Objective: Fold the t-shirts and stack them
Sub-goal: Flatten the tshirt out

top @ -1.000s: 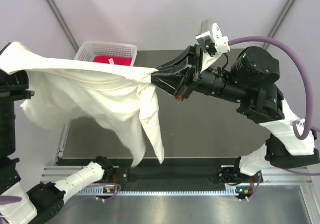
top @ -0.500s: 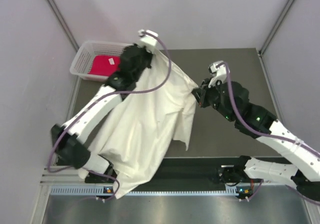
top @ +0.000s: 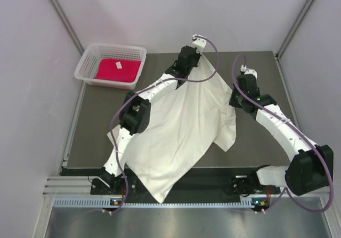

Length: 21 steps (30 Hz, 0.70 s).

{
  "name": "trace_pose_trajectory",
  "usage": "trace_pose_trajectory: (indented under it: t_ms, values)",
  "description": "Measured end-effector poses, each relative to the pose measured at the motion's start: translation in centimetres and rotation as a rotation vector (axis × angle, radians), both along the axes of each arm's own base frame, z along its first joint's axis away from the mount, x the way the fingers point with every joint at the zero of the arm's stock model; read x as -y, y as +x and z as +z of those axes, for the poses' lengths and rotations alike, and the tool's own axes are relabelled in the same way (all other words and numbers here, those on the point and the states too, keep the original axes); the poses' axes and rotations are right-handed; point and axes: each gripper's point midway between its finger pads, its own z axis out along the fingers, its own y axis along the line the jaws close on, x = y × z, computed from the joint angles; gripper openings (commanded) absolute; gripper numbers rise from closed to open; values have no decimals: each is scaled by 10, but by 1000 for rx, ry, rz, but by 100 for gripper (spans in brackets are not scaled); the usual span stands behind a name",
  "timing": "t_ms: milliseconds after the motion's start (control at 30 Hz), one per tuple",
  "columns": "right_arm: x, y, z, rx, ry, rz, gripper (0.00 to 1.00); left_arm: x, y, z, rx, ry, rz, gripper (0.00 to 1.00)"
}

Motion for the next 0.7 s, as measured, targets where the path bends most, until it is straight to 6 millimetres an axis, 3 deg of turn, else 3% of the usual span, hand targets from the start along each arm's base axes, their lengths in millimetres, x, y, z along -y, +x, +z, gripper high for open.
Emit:
trace_pose_trajectory:
  t_ms: [133, 233, 267, 300, 333, 367, 433, 567, 700]
  values:
    - [18, 36, -2, -11, 8, -79, 0, 22, 33, 43, 176, -104, 5, 0]
    - [31, 54, -6, -23, 15, -126, 2, 27, 44, 50, 265, -139, 13, 0]
    - [35, 57, -7, -30, 17, -136, 9, 27, 46, 46, 278, -141, 17, 0]
    - [38, 61, -11, -45, 20, -145, 26, 28, 48, 40, 290, -140, 21, 14]
    - [41, 64, -14, -59, 23, -155, 36, 27, 50, 34, 297, -137, 28, 29]
    - [44, 64, -18, -84, 12, -160, 53, 24, 53, 29, 304, -132, 45, 50]
    - [53, 60, -32, -161, -18, -172, 64, 13, 60, 19, 303, -107, 85, 84]
    - [61, 44, -57, -296, -68, -174, 75, -18, 68, 10, 289, -59, 179, 91]
    - [63, 31, -61, -338, -77, -170, 77, -57, 44, -8, 157, 35, 270, 97]
